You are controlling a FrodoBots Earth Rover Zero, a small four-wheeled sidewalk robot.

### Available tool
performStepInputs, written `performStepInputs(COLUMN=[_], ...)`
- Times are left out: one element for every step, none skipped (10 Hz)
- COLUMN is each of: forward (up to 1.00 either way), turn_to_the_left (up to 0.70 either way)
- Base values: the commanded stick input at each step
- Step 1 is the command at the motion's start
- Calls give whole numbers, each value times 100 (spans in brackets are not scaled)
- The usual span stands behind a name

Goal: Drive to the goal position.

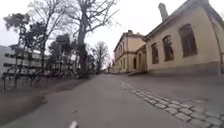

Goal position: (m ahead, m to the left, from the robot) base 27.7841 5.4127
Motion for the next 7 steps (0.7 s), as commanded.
performStepInputs(forward=[100, 100, 100, 100, 100, 100, 100], turn_to_the_left=[1, 1, 1, 1, 1, 1, 1])
